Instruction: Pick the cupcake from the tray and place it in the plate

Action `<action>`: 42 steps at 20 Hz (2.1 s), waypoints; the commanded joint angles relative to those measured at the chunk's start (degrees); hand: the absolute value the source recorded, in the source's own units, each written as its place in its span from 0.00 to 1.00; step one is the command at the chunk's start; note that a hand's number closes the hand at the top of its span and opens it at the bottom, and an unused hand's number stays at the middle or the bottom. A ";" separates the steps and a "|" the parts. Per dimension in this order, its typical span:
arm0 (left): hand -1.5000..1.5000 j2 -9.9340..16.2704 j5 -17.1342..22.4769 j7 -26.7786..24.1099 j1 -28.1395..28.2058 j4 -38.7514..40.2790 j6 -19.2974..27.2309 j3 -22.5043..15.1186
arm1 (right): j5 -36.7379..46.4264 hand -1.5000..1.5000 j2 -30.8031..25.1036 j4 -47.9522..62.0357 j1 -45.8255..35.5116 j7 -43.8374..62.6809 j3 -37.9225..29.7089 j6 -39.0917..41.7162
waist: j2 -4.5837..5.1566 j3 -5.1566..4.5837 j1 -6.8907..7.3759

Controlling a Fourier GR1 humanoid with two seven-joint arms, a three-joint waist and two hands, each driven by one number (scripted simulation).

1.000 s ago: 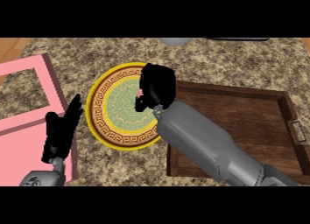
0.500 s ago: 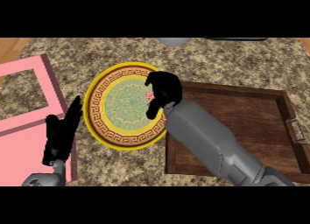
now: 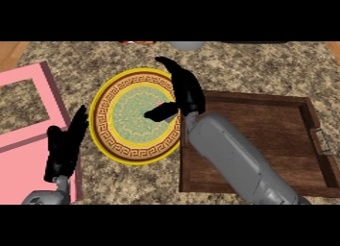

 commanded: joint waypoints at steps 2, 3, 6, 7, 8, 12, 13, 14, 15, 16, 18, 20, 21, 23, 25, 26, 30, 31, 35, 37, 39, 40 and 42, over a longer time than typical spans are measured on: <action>0.50 1.03 1.14 -1.24 1.95 -0.74 -1.21 1.28 | -9.19 0.00 -1.95 -6.47 6.32 -10.34 -8.27 0.85 | -0.21 -0.04 -0.59; 0.50 0.68 -0.47 -0.53 0.27 -0.20 0.15 0.93 | -9.63 0.00 0.05 -5.99 5.63 -9.42 -7.48 0.97 | -0.18 -0.08 -0.36; 0.50 -1.92 -2.86 2.34 -0.68 -0.61 2.43 -1.50 | -10.94 0.00 0.06 -6.29 10.42 -16.33 -9.01 4.15 | -0.23 -0.08 -0.55; 0.50 -1.28 -0.96 -1.81 1.48 0.65 0.76 0.19 | -12.26 0.00 0.06 -3.28 11.42 -19.45 -9.30 5.04 | -0.14 -0.10 -0.22; 0.50 0.37 0.23 -0.56 1.33 -1.30 -0.99 1.35 | -12.35 0.00 0.06 0.17 10.24 -21.84 -10.37 6.20 | -0.12 -0.10 -0.04; 0.50 -1.97 -1.95 0.28 2.88 -2.10 0.27 -0.97 | -9.65 0.00 0.06 -11.58 14.92 -18.12 -7.71 8.18 | -0.32 -0.11 -0.50; 0.50 -1.26 -1.10 -0.25 -0.43 1.73 -0.24 1.60 | -9.84 0.00 -0.31 -8.05 15.27 -21.76 -11.36 10.35 | -0.22 -0.12 -0.51; 0.50 -2.19 -2.22 -4.10 1.62 3.09 -0.04 0.32 | -10.90 0.00 0.06 -6.61 15.57 -23.74 -9.71 9.64 | -0.20 -0.12 -0.38; 0.50 0.14 -0.97 0.28 0.90 -0.99 -1.03 2.62 | -9.66 0.00 0.06 -7.57 14.33 -21.41 -8.99 8.43 | -0.24 -0.11 -0.32; 0.50 -0.67 -1.92 0.93 -1.61 1.26 -1.20 1.28 | -12.91 0.00 0.06 -2.38 9.46 -23.40 -8.21 5.64 | -0.15 -0.11 -0.08; 0.50 -1.81 -2.55 3.31 -2.23 0.21 -0.18 0.66 | -13.82 0.00 0.07 0.23 12.53 -28.82 -7.55 4.77 | -0.12 -0.10 -0.07; 0.50 -1.76 -2.47 2.79 0.92 -2.90 -0.90 0.37 | -9.49 0.00 0.07 -1.21 13.43 -26.59 -10.93 6.99 | -0.23 -0.11 -0.32; 0.50 -2.66 -2.69 -0.23 0.16 0.87 -0.26 0.83 | -14.50 0.00 0.07 3.73 10.59 -27.98 -5.87 2.69 | -0.13 -0.11 0.03; 0.50 -1.84 -3.10 -0.05 1.22 -0.99 -0.77 0.89 | -14.43 0.00 0.07 3.16 10.95 -26.23 -4.14 -0.33 | -0.16 -0.11 0.06; 0.50 -0.68 -1.72 -0.69 -2.50 2.51 -2.30 2.94 | -12.63 0.00 0.07 2.88 12.25 -24.71 -2.76 -2.50 | -0.12 -0.12 -0.01; 0.50 -2.47 -2.84 -0.25 -2.49 3.40 -1.39 1.40 | -10.84 0.00 0.07 1.86 10.53 -21.94 -3.39 -0.17 | -0.18 -0.12 -0.22; 0.50 -1.02 -1.34 1.41 1.11 -2.18 -3.58 2.46 | -11.43 0.00 0.07 3.90 11.62 -25.07 -4.18 -1.84 | -0.21 -0.11 -0.15; 0.50 -3.49 -3.85 0.43 5.94 -5.93 -0.88 -0.89 | -13.75 0.00 0.07 6.33 12.73 -28.59 -4.01 -3.62 | -0.18 -0.10 0.21; 0.50 -3.73 -4.09 1.42 3.04 -3.32 -0.55 0.40 | -8.12 0.00 0.07 6.85 12.28 -26.05 -7.52 -1.64 | -0.21 -0.11 -0.29; 0.50 -3.65 -4.01 3.04 -2.10 -0.41 -0.34 1.64 | -7.28 0.00 0.07 7.19 11.52 -25.59 -9.58 -0.72 | -0.19 -0.12 -0.50; 0.50 -1.68 -1.98 -0.64 4.88 -3.27 -3.33 2.88 | -5.96 0.00 -0.79 4.62 13.93 -24.43 -9.78 -0.18 | -0.25 -0.12 -0.39; 0.50 -3.41 -4.01 2.51 -0.36 -2.14 -1.05 1.59 | -5.03 0.00 -2.30 -1.05 17.40 -22.09 -8.23 1.01 | -0.30 -0.12 -0.73; 0.50 -3.88 -3.36 0.65 4.07 -4.27 -1.56 1.43 | -4.90 0.00 -1.82 3.74 15.55 -25.60 -12.02 2.50 | -0.25 -0.12 -0.41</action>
